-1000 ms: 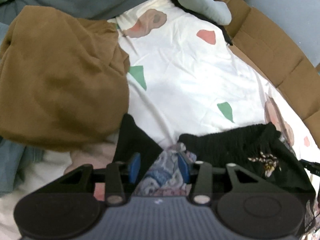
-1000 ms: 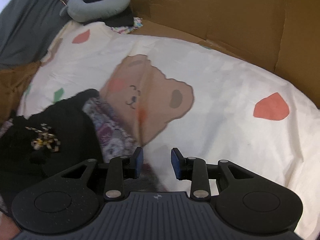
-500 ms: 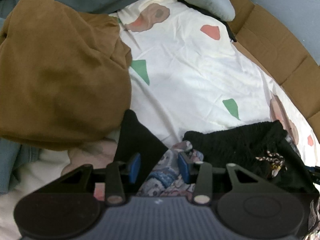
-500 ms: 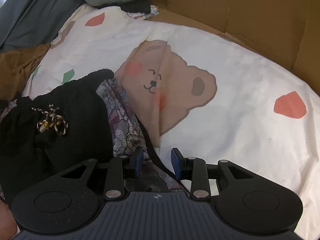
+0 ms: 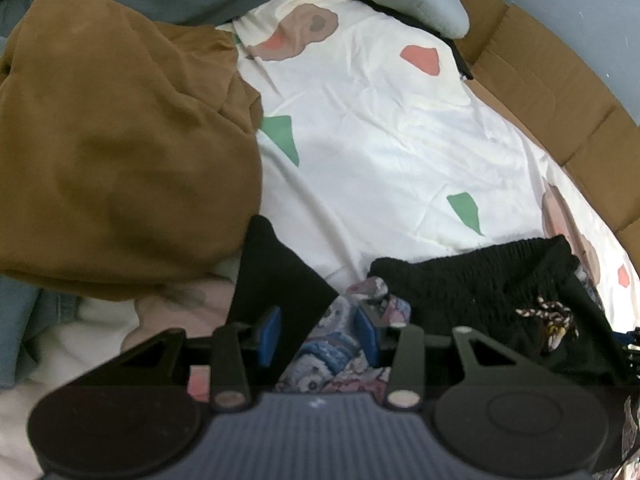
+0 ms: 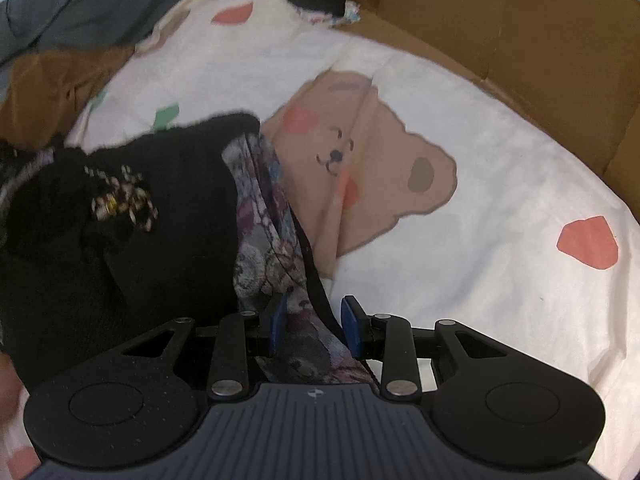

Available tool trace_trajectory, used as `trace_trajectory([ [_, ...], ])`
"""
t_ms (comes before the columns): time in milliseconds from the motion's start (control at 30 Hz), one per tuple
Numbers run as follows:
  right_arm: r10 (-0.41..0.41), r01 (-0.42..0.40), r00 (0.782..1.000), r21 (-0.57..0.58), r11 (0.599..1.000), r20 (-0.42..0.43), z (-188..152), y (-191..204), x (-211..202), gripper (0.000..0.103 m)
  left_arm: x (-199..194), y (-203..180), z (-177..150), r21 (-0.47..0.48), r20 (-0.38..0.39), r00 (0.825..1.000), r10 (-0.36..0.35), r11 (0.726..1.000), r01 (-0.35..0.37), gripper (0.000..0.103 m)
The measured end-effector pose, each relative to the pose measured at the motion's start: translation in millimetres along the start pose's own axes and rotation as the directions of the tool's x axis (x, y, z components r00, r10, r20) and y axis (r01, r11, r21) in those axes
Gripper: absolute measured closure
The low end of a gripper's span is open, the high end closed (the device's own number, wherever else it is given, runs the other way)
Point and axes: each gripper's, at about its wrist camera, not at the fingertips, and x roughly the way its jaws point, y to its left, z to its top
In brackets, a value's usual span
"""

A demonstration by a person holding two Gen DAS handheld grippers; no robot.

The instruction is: Fold clothes

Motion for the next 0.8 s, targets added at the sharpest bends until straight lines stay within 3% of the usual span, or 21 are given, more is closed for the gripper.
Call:
trace_trajectory([
  [167, 0.007, -0.01, 0.999, -0.085, 0.996, -0.035, -7, 3, 3, 0.07, 2, 3, 0, -0.005, 0.001, 1.0, 0.009, 1.0, -0.009, 0.059],
  [267, 0.001, -0.005, 0.999, -0.107, 0.994, -0.039, -7, 4, 2, 0.098, 4, 3, 0, -0.001, 0.001, 1.0, 0.014, 1.0, -0.014, 0.059],
  [367, -0.029, 0.026, 0.999, -0.119, 0.993, -0.018, -7, 3, -3, 0.099, 6, 3, -1, 0.007, -0.002, 1.0, 0.011, 1.0, -0.011, 0.059],
  [633, -0.11, 0.111, 0.992, -0.009, 0.994, 0.055, -2, -16, -32, 0.1, 15, -5, 3, 0.048, 0.002, 1.0, -0.019, 0.999, 0.019, 0.059],
  [800, -0.157, 0.155, 0.986, 0.035, 0.987, 0.052, -4, -26, -46, 0.1, 23, -14, 10, 0.092, 0.01, 0.998, -0.061, 0.994, 0.06, 0.059],
])
